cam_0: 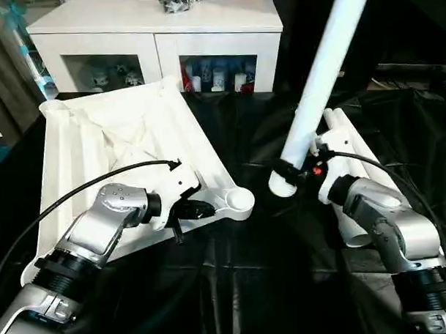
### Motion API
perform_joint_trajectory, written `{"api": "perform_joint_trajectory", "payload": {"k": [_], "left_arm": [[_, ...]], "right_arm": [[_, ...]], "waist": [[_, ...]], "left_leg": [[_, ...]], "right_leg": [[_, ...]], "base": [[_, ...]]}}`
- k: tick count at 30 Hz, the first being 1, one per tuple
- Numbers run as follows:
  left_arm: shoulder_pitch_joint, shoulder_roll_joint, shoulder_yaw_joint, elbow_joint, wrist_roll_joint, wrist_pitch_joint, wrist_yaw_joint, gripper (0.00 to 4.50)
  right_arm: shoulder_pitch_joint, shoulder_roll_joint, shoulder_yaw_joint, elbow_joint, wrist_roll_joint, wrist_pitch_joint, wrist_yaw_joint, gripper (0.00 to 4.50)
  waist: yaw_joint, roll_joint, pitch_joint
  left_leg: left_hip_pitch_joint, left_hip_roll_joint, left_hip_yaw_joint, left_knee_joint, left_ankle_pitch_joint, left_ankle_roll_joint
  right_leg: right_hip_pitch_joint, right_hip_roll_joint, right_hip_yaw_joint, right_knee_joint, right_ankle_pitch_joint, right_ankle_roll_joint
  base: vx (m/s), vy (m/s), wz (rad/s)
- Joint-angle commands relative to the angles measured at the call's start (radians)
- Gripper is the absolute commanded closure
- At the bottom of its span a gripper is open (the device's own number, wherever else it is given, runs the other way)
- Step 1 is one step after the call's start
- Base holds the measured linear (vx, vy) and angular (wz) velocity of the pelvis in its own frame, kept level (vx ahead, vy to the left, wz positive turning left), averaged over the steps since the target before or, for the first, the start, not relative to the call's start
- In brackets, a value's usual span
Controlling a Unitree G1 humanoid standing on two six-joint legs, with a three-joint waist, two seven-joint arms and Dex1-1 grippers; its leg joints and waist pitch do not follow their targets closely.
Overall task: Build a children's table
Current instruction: Pick table leg
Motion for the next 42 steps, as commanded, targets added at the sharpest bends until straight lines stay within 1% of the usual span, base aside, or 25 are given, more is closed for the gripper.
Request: {"api": "perform_joint_trajectory", "payload": {"k": [1,3,6,8,11,13,15,16,17,18,20,22,27,32,34,35,36,37,42], "left_arm": [[0.019,0.001,-0.01,0.005,0.003,0.035,-0.027,4.07],[0.023,-0.001,-0.001,-0.003,-0.003,0.04,-0.036,4.05],[0.024,-0.001,0.003,-0.001,0.002,0.031,-0.033,3.68],[0.027,0.004,0.004,0.001,0.0,0.03,-0.041,3.68],[0.028,0.007,0.005,-0.001,-0.001,0.029,-0.043,3.68],[0.029,0.007,0.009,-0.003,0.001,0.033,-0.043,3.63],[0.03,0.006,0.017,-0.003,-0.004,0.04,-0.047,3.63],[0.031,0.003,0.023,-0.001,-0.009,0.042,-0.049,3.97],[0.031,0.001,0.029,0.001,-0.014,0.043,-0.052,4.04],[0.032,-0.001,0.036,0.003,-0.022,0.044,-0.06,4.02],[0.033,0.003,0.039,0.002,-0.029,0.046,-0.072,4.06],[0.034,0.006,0.04,0.001,-0.032,0.046,-0.079,4.47],[0.043,0.011,0.042,0.009,-0.027,0.034,-0.086,4.5],[0.055,0.018,0.022,0.01,0.013,-0.001,-0.085,4.5],[0.055,0.011,0.03,0.013,0.007,0.008,-0.079,4.5],[0.055,0.011,0.03,0.013,0.007,0.008,-0.079,4.23],[0.05,0.008,0.036,0.016,0.0,0.014,-0.081,4.06],[0.049,0.007,0.04,0.017,-0.002,0.015,-0.082,3.96],[0.049,0.007,0.053,0.038,0.004,-0.005,-0.081,3.89]], "right_arm": [[-0.008,-0.009,0.0,-0.015,-0.004,-0.012,0.009,2.59],[-0.006,-0.009,-0.001,-0.016,-0.008,-0.012,0.012,2.59],[-0.005,-0.009,-0.001,-0.017,-0.01,-0.011,0.015,2.59],[-0.004,-0.009,0.0,-0.018,-0.01,-0.011,0.018,2.59],[-0.005,-0.01,0.001,-0.018,-0.009,-0.012,0.02,2.59],[-0.007,-0.009,0.002,-0.018,-0.009,-0.01,0.023,2.59],[-0.009,-0.007,0.001,-0.018,-0.01,-0.009,0.027,2.59],[-0.01,-0.007,0.001,-0.017,-0.01,-0.008,0.028,2.59],[-0.011,-0.006,0.001,-0.016,-0.008,-0.007,0.03,2.59],[-0.014,-0.006,0.0,-0.015,-0.007,-0.006,0.031,2.59],[-0.016,-0.005,0.0,-0.015,-0.004,-0.004,0.034,2.59],[-0.017,-0.005,-0.001,-0.015,-0.002,-0.001,0.036,2.59],[-0.018,-0.01,0.003,-0.014,-0.003,0.004,0.053,2.59],[-0.018,-0.012,0.007,-0.015,-0.003,0.007,0.061,2.59],[-0.018,-0.013,0.008,-0.015,-0.004,0.008,0.063,2.59],[-0.018,-0.013,0.008,-0.015,-0.004,0.008,0.063,2.59],[-0.02,-0.014,0.007,-0.013,-0.004,0.009,0.066,2.59],[-0.02,-0.014,0.007,-0.013,-0.005,0.009,0.068,2.59],[-0.021,-0.013,0.007,-0.012,-0.006,0.01,0.074,2.59]], "waist": [[0.0,0.004,-0.069],[0.0,0.004,-0.07],[0.001,0.005,-0.071],[0.001,0.005,-0.073],[0.001,0.005,-0.075],[0.001,0.003,-0.074],[0.002,0.004,-0.073],[0.002,0.004,-0.073],[0.001,0.004,-0.072],[0.001,0.005,-0.071],[0.001,0.002,-0.071],[0.001,0.004,-0.071],[0.001,0.002,-0.073],[0.001,0.0,-0.071],[0.001,0.001,-0.071],[0.001,0.001,-0.071],[0.001,-0.002,-0.071],[0.001,-0.001,-0.071],[0.001,0.0,-0.071]], "left_leg": [[0.033,0.067,-0.032,-0.093,-0.357,-0.032],[0.032,0.067,-0.032,-0.093,-0.353,-0.033],[0.032,0.067,-0.032,-0.093,-0.343,-0.029],[0.03,0.067,-0.03,-0.091,-0.317,-0.021],[0.029,0.067,-0.029,-0.09,-0.296,-0.011],[0.029,0.067,-0.028,-0.089,-0.296,-0.007],[0.03,0.067,-0.029,-0.09,-0.305,-0.008],[0.03,0.067,-0.029,-0.09,-0.307,-0.008],[0.03,0.067,-0.029,-0.091,-0.315,-0.011],[0.031,0.067,-0.029,-0.091,-0.323,-0.013],[0.031,0.067,-0.029,-0.091,-0.325,-0.016],[0.032,0.068,-0.03,-0.092,-0.324,-0.017],[0.03,0.067,-0.029,-0.091,-0.305,-0.01],[0.029,0.068,-0.029,-0.091,-0.303,-0.005],[0.03,0.068,-0.029,-0.091,-0.307,-0.007],[0.03,0.068,-0.029,-0.092,-0.309,-0.009],[0.031,0.069,-0.029,-0.092,-0.311,-0.009],[0.031,0.068,-0.028,-0.091,-0.314,-0.009],[0.031,0.067,-0.029,-0.092,-0.312,-0.009]], "right_leg": [[0.03,-0.058,0.04,-0.082,-0.28,-0.218],[0.029,-0.058,0.04,-0.081,-0.279,-0.216],[0.03,-0.057,0.04,-0.08,-0.26,-0.22],[0.032,-0.057,0.04,-0.078,-0.22,-0.229],[0.034,-0.056,0.039,-0.074,-0.186,-0.238],[0.035,-0.056,0.039,-0.074,-0.185,-0.242],[0.034,-0.057,0.039,-0.076,-0.203,-0.241],[0.034,-0.058,0.039,-0.077,-0.208,-0.24],[0.033,-0.057,0.039,-0.077,-0.224,-0.238],[0.032,-0.057,0.039,-0.078,-0.232,-0.236],[0.032,-0.058,0.04,-0.08,-0.242,-0.233],[0.031,-0.057,0.04,-0.078,-0.24,-0.231],[0.033,-0.057,0.04,-0.076,-0.208,-0.237],[0.034,-0.058,0.04,-0.078,-0.224,-0.232],[0.033,-0.058,0.04,-0.078,-0.231,-0.231],[0.032,-0.058,0.04,-0.077,-0.234,-0.231],[0.031,-0.057,0.04,-0.078,-0.236,-0.231],[0.031,-0.058,0.04,-0.078,-0.243,-0.231],[0.03,-0.058,0.04,-0.078,-0.239,-0.229]], "base": [[0.0,0.0,0.0],[0.0,0.0,0.0],[0.0,0.0,0.0],[0.0,0.0,0.0],[0.0,0.0,0.0],[0.0,0.0,0.0],[0.0,0.0,0.0],[0.0,0.0,0.0],[0.0,0.0,0.0],[0.0,0.0,0.0],[0.0,0.0,0.0],[0.0,0.0,0.0],[0.0,0.0,0.0],[0.0,0.0,0.0],[0.0,0.0,0.0],[0.0,0.0,0.0],[0.0,0.0,0.0],[0.0,0.0,0.0],[0.0,0.0,0.0]]}}
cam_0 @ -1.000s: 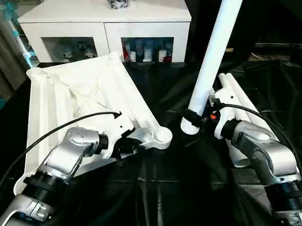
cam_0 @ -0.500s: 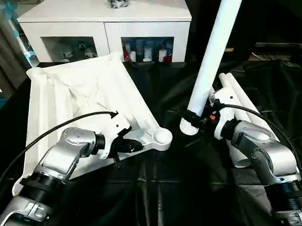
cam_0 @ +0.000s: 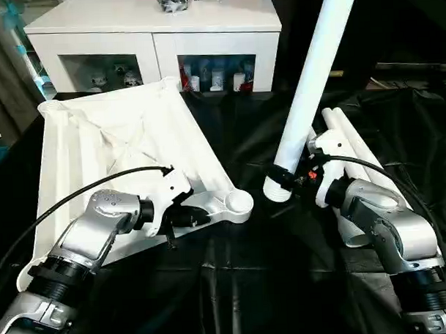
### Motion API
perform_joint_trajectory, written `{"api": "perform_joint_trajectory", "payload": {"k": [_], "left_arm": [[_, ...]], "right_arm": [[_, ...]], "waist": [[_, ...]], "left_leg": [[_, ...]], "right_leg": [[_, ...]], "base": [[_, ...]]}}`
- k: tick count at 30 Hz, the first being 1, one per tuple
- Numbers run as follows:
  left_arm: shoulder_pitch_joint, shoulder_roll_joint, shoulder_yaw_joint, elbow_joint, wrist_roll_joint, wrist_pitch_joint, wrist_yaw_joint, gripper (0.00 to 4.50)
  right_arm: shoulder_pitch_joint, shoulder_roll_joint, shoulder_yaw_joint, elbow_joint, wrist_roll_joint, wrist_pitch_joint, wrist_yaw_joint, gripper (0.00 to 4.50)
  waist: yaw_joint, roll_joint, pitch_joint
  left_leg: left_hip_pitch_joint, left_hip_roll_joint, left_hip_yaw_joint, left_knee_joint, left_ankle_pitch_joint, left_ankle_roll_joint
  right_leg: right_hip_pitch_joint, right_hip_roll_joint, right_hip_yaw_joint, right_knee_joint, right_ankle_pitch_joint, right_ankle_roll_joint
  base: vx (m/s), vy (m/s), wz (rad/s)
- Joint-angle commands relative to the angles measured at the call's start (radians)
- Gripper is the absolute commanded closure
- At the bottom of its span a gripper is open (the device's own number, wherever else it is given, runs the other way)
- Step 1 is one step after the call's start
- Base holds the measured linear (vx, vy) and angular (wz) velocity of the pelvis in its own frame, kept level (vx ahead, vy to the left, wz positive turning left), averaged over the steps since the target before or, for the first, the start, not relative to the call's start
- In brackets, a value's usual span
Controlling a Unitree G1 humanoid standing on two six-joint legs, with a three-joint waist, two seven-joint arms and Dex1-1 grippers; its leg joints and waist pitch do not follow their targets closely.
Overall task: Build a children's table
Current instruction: Pick table leg
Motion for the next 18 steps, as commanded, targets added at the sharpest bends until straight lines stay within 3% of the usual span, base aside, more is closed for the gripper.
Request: {"api": "perform_joint_trajectory", "payload": {"k": [1,6,7,11,18], "left_arm": [[0.007,0.001,0.01,0.014,0.006,-0.007,-0.011,3.89],[0.011,0.001,0.014,0.014,0.0,-0.002,-0.017,3.83],[0.013,0.001,0.017,0.016,-0.002,-0.002,-0.018,4.16],[0.014,0.001,0.024,0.022,-0.006,-0.004,-0.019,4.44],[0.019,-0.004,0.028,0.022,-0.014,-0.005,-0.032,4.44]], "right_arm": [[-0.02,-0.011,0.0,-0.013,0.001,0.007,0.008,2.59],[-0.019,-0.011,0.0,-0.017,0.003,0.009,0.01,2.59],[-0.018,-0.011,0.0,-0.018,0.002,0.01,0.012,2.59],[-0.018,-0.01,0.0,-0.021,0.003,0.012,0.013,2.59],[-0.025,-0.006,0.007,-0.024,0.01,0.025,0.027,2.59]], "waist": [[0.001,0.001,-0.071],[0.001,0.001,-0.071],[0.001,0.0,-0.071],[0.001,0.001,-0.071],[0.001,0.001,-0.071]], "left_leg": [[0.032,0.067,-0.029,-0.091,-0.315,-0.01],[0.032,0.069,-0.03,-0.091,-0.318,-0.011],[0.033,0.069,-0.029,-0.091,-0.32,-0.011],[0.031,0.068,-0.03,-0.092,-0.317,-0.012],[0.031,0.068,-0.029,-0.091,-0.316,-0.009]], "right_leg": [[0.031,-0.058,0.04,-0.078,-0.243,-0.229],[0.031,-0.059,0.04,-0.078,-0.246,-0.229],[0.03,-0.058,0.041,-0.078,-0.245,-0.23],[0.032,-0.059,0.04,-0.077,-0.238,-0.231],[0.032,-0.058,0.04,-0.077,-0.237,-0.232]], "base": [[0.0,0.0,0.0],[0.0,0.0,0.0],[0.0,0.0,0.0],[0.0,0.0,0.0],[0.0,0.0,0.0]]}}
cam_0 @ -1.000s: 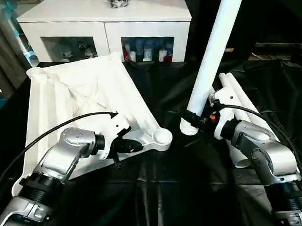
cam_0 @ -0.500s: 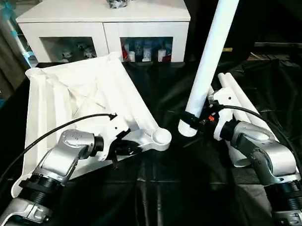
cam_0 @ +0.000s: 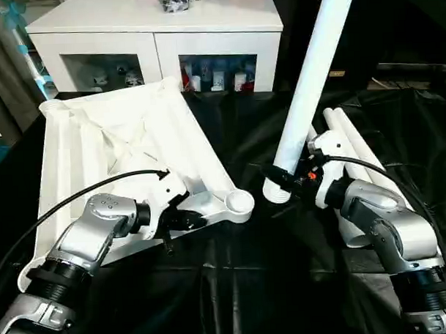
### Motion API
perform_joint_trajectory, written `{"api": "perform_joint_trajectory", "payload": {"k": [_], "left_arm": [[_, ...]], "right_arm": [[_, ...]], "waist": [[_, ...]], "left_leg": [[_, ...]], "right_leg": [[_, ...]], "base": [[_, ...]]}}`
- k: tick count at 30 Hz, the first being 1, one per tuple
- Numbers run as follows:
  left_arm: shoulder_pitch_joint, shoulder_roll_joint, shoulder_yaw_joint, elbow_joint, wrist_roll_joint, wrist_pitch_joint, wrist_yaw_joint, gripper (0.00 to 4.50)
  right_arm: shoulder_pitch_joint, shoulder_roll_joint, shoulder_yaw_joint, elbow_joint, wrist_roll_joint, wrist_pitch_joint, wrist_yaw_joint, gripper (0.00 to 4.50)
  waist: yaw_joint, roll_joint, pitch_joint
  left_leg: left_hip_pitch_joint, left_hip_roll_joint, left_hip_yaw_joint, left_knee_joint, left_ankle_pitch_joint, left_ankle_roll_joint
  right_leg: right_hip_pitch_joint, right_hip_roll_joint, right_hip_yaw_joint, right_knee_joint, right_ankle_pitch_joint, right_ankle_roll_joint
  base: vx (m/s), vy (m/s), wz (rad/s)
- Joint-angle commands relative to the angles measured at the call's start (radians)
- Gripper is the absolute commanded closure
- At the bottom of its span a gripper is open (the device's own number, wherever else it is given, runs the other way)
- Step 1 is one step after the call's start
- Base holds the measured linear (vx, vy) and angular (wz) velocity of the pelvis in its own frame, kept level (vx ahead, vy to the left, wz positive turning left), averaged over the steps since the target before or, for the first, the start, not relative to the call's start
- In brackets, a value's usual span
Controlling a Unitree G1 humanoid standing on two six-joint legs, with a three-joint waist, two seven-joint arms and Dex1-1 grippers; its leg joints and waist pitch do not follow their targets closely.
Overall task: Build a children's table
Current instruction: Pick table leg, then insert table leg to table base
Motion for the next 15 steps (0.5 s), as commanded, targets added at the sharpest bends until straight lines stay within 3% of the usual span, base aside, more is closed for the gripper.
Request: {"api": "perform_joint_trajectory", "payload": {"k": [1,7,9,10,12,13,15], "left_arm": [[0.011,-0.005,0.01,0.003,-0.011,-0.004,-0.023,4.44],[0.019,-0.027,-0.028,-0.018,0.013,-0.029,-0.022,4.5],[0.017,-0.036,-0.039,-0.031,0.019,-0.031,-0.019,4.5],[0.013,-0.048,-0.046,-0.038,0.025,-0.035,-0.014,4.5],[0.009,-0.052,-0.048,-0.04,0.027,-0.033,-0.011,4.5],[0.007,-0.054,-0.049,-0.04,0.03,-0.036,-0.009,4.5],[0.004,-0.057,-0.049,-0.037,0.035,-0.044,-0.005,4.5]], "right_arm": [[-0.027,-0.002,0.003,-0.027,0.015,0.016,0.018,2.59],[-0.069,0.025,0.012,-0.039,0.066,0.078,0.044,2.59],[-0.078,0.025,0.029,-0.029,0.058,0.082,0.055,2.59],[-0.088,0.024,0.051,-0.011,0.042,0.087,0.067,2.59],[-0.092,0.021,0.067,0.0,0.029,0.088,0.074,2.59],[-0.093,0.02,0.074,0.006,0.026,0.089,0.08,2.59],[-0.096,0.02,0.085,0.017,0.024,0.095,0.088,2.59]], "waist": [[0.0,0.001,-0.071],[0.001,0.003,-0.072],[0.003,0.003,-0.072],[0.004,-0.007,-0.07],[0.005,-0.002,-0.069],[0.007,-0.006,-0.069],[0.009,-0.006,-0.068]], "left_leg": [[0.032,0.068,-0.029,-0.091,-0.319,-0.009],[0.034,0.07,-0.029,-0.091,-0.313,-0.008],[0.034,0.071,-0.029,-0.092,-0.313,-0.01],[0.033,0.071,-0.027,-0.093,-0.307,-0.01],[0.032,0.07,-0.028,-0.092,-0.306,-0.01],[0.035,0.071,-0.027,-0.092,-0.309,-0.01],[0.034,0.071,-0.027,-0.092,-0.312,-0.01]], "right_leg": [[0.031,-0.058,0.04,-0.078,-0.242,-0.233],[0.03,-0.057,0.04,-0.075,-0.218,-0.239],[0.03,-0.058,0.041,-0.076,-0.215,-0.238],[0.03,-0.057,0.04,-0.076,-0.212,-0.237],[0.03,-0.059,0.04,-0.074,-0.225,-0.235],[0.028,-0.061,0.042,-0.077,-0.243,-0.23],[0.028,-0.062,0.043,-0.079,-0.257,-0.224]], "base": [[0.0,0.0,0.0],[0.0,0.0,0.0],[0.0,0.0,0.0],[0.0,0.0,0.0],[0.0,0.0,0.0],[0.0,0.0,0.0],[0.0,0.0,0.0]]}}
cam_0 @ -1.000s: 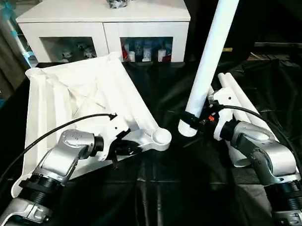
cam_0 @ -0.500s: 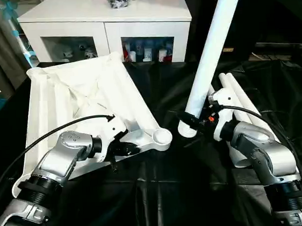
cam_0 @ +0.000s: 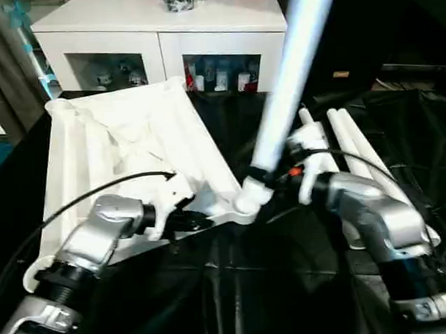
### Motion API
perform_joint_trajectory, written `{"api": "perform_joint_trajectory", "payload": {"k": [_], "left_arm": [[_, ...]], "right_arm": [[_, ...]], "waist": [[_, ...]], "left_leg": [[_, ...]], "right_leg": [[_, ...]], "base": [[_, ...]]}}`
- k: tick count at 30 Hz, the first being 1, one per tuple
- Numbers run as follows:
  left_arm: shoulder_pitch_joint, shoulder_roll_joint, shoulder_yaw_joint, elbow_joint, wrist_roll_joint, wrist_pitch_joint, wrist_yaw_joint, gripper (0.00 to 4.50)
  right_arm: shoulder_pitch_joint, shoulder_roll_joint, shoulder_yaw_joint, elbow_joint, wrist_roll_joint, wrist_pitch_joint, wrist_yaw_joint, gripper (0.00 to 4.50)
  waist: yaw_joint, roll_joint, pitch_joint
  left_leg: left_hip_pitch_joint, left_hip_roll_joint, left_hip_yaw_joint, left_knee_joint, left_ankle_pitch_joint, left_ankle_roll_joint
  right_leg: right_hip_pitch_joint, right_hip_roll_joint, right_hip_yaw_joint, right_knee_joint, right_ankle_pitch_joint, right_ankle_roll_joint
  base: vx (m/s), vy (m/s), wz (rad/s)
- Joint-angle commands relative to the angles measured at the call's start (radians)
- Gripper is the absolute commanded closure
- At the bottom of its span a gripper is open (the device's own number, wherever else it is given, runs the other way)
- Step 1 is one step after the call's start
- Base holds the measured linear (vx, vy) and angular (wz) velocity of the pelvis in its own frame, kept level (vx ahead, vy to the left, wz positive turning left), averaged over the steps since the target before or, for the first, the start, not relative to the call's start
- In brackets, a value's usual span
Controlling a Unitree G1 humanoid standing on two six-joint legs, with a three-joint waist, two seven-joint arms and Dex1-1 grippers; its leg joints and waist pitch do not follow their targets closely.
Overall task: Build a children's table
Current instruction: Insert table leg to table base
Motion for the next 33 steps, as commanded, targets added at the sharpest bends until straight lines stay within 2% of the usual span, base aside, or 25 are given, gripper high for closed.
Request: {"api": "perform_joint_trajectory", "payload": {"k": [1,3,10,15,21,26,28,29,32,33], "left_arm": [[-0.005,-0.018,-0.025,-0.008,-0.002,-0.015,-0.013,4.5],[-0.006,-0.019,-0.024,-0.007,0.0,-0.016,-0.013,4.5],[-0.015,-0.028,-0.02,-0.019,0.011,-0.016,-0.013,4.5],[-0.003,-0.022,-0.025,-0.044,0.01,-0.022,-0.027,4.5],[0.001,-0.025,-0.026,-0.055,0.015,-0.021,-0.043,4.5],[-0.002,-0.033,-0.018,-0.054,0.01,-0.028,-0.038,4.5],[-0.002,-0.039,-0.015,-0.051,0.01,-0.034,-0.035,4.5],[-0.003,-0.047,-0.011,-0.045,0.008,-0.042,-0.031,4.5],[-0.002,-0.05,-0.008,-0.043,0.009,-0.044,-0.026,4.5],[0.001,-0.056,0.0,-0.046,0.003,-0.044,-0.019,4.5]], "right_arm": [[-0.019,-0.01,0.021,0.025,-0.017,0.01,0.021,2.59],[-0.02,-0.01,0.025,0.03,-0.02,0.008,0.024,2.59],[-0.032,-0.013,0.067,0.088,-0.061,-0.002,0.032,2.59],[-0.047,0.001,0.059,0.136,-0.064,-0.023,0.035,2.59],[-0.075,0.02,0.069,0.217,-0.088,-0.05,0.044,2.59],[-0.082,0.021,0.079,0.246,-0.097,-0.056,0.055,2.59],[-0.083,0.022,0.078,0.258,-0.101,-0.065,0.059,2.59],[-0.083,0.023,0.075,0.269,-0.102,-0.071,0.063,2.59],[-0.079,0.024,0.076,0.269,-0.103,-0.074,0.067,2.59],[-0.075,0.026,0.076,0.266,-0.103,-0.073,0.071,2.59]], "waist": [[-0.003,-0.01,-0.068],[-0.002,-0.006,-0.067],[0.005,-0.012,-0.069],[0.008,-0.008,-0.072],[0.008,-0.008,-0.073],[0.007,-0.008,-0.071],[0.006,-0.009,-0.071],[0.005,-0.015,-0.072],[0.006,-0.013,-0.071],[0.005,-0.017,-0.071]], "left_leg": [[0.033,0.071,-0.029,-0.092,-0.315,-0.01],[0.034,0.072,-0.03,-0.093,-0.319,-0.015],[0.033,0.073,-0.029,-0.092,-0.299,-0.012],[0.032,0.072,-0.029,-0.091,-0.294,-0.013],[0.031,0.072,-0.028,-0.091,-0.283,-0.007],[0.033,0.072,-0.029,-0.092,-0.304,-0.014],[0.033,0.072,-0.029,-0.092,-0.31,-0.016],[0.033,0.073,-0.028,-0.091,-0.308,-0.013],[0.034,0.073,-0.028,-0.092,-0.304,-0.012],[0.033,0.073,-0.028,-0.093,-0.304,-0.011]], "right_leg": [[0.027,-0.06,0.042,-0.08,-0.277,-0.216],[0.025,-0.061,0.042,-0.081,-0.293,-0.21],[0.025,-0.062,0.043,-0.079,-0.276,-0.206],[0.025,-0.062,0.042,-0.077,-0.266,-0.21],[0.028,-0.06,0.042,-0.074,-0.233,-0.221],[0.027,-0.061,0.042,-0.077,-0.26,-0.218],[0.026,-0.062,0.042,-0.077,-0.269,-0.218],[0.026,-0.061,0.042,-0.078,-0.267,-0.218],[0.025,-0.061,0.042,-0.078,-0.266,-0.217],[0.026,-0.06,0.041,-0.078,-0.266,-0.216]], "base": [[0.0,0.0,0.0],[0.0,0.0,0.0],[0.0,0.0,0.0],[0.0,0.0,0.0],[0.0,0.0,0.0],[0.0,0.0,0.0],[0.0,0.0,0.0],[0.0,0.0,0.0],[0.0,0.0,0.0],[0.0,0.0,0.0]]}}
